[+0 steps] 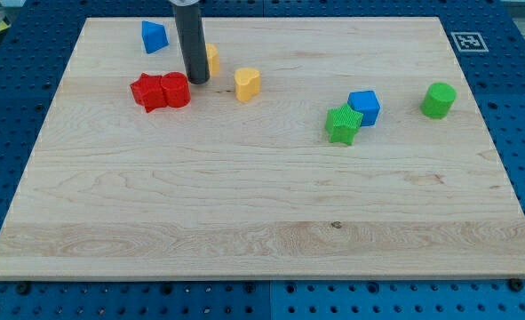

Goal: Move the yellow hexagon above the yellow heart

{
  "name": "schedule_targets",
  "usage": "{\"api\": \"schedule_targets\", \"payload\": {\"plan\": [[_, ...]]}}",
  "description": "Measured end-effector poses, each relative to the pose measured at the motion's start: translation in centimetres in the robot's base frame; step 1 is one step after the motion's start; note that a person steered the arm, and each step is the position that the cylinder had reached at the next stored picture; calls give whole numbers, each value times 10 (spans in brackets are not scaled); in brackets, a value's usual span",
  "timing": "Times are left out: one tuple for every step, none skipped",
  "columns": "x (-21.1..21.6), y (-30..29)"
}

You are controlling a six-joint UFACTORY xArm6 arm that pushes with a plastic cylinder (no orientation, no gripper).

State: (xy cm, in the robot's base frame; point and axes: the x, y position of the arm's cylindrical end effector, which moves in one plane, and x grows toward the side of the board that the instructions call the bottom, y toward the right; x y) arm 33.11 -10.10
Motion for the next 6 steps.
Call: {"api": "schedule_targets", "payload": {"plan": [[0,-11],[-6,-39],[-19,-16],[-19,22],[-19,45],[-31,45]]}}
